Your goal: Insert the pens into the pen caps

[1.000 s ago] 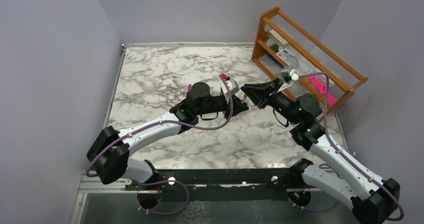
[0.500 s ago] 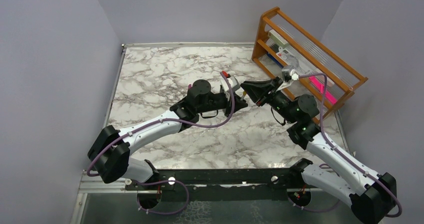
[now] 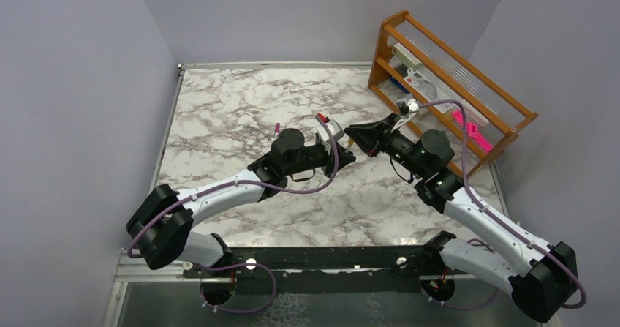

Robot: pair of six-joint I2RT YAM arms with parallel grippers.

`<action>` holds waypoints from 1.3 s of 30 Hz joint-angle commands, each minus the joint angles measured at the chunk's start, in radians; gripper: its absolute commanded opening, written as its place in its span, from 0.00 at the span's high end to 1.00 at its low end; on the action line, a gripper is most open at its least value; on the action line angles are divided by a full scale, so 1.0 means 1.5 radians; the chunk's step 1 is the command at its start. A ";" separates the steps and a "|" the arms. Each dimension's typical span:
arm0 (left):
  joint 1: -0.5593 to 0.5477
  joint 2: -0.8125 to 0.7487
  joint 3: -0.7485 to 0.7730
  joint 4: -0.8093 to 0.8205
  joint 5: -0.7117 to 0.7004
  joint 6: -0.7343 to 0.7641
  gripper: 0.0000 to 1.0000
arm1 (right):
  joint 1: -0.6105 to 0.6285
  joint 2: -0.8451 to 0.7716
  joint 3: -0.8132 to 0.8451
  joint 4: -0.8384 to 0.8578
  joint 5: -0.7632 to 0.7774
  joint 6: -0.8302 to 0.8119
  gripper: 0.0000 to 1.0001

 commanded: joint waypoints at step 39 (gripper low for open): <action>0.052 -0.231 -0.157 0.104 -0.197 -0.057 0.49 | 0.030 0.329 -0.137 0.402 0.224 -0.276 0.99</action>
